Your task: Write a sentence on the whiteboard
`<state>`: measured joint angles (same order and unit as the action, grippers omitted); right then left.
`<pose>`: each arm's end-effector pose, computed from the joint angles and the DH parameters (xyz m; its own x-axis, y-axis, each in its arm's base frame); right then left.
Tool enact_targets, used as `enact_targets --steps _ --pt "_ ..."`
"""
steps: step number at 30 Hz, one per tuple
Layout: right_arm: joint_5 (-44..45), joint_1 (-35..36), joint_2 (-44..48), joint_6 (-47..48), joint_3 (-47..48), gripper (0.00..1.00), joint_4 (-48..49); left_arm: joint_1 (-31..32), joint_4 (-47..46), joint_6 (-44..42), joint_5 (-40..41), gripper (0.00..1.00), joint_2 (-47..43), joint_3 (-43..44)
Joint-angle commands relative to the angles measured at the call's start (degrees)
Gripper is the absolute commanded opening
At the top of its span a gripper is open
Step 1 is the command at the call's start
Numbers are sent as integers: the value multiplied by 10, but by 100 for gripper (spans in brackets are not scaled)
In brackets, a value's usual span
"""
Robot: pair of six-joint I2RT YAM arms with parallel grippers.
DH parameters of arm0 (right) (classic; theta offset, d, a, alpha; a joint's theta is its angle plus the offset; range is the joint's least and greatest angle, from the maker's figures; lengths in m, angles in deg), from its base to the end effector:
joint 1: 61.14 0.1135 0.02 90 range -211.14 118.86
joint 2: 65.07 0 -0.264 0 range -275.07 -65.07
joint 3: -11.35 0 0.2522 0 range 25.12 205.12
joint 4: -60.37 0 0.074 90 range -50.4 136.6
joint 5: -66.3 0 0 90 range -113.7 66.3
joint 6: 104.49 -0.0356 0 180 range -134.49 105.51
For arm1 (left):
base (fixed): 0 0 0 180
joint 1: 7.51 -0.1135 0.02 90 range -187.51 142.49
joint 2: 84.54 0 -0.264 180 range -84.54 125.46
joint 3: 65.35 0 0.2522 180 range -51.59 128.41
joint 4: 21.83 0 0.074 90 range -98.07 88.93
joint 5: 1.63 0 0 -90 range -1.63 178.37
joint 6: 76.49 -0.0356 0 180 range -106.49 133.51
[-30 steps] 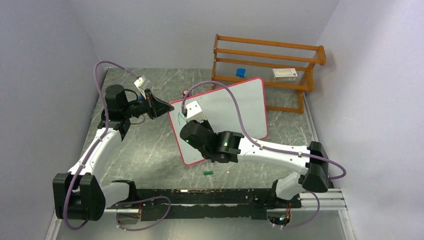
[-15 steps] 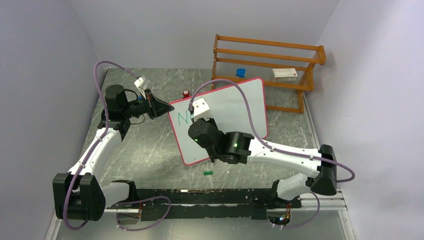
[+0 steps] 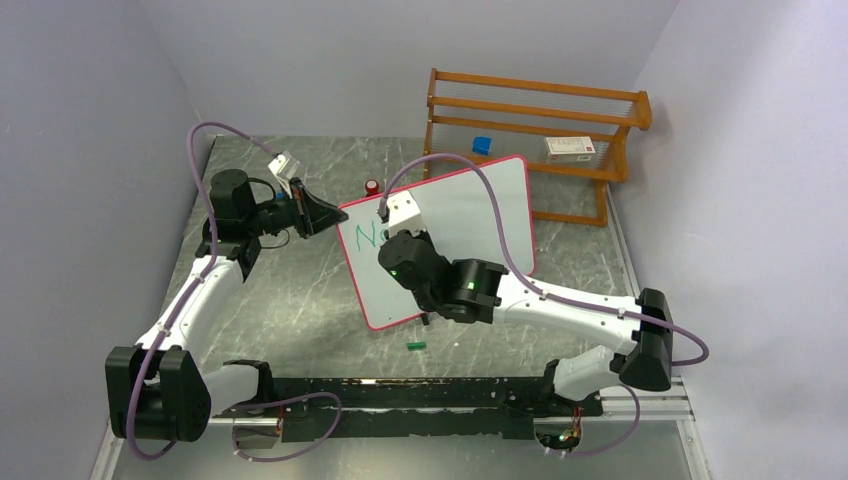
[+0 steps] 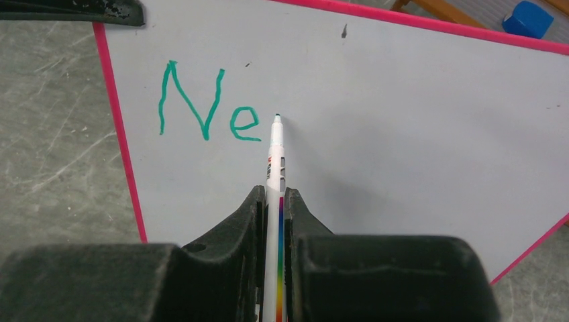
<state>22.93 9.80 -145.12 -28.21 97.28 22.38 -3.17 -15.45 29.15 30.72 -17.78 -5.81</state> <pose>0.1253 0.2833 0.3470 -0.2749 -0.2969 -0.9145 -0.3940 0.9024 -0.1745 0.2535 -0.0494 0.3025 -0.4574 -0.1100 -0.8824 0.7642 0.4588 -0.4533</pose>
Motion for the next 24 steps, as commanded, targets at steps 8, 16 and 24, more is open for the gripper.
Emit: enact_targets --steps 8,16,24 --pt "-3 -6 -16 -1 1 0 14 8 27 -34 4 5 7 -8" --pt "-2 -9 -23 0 4 0 13 8 25 -33 3 5 9 -8" --pt "-3 -13 -31 -4 8 0 -2 8 24 -33 2 5 8 -8"
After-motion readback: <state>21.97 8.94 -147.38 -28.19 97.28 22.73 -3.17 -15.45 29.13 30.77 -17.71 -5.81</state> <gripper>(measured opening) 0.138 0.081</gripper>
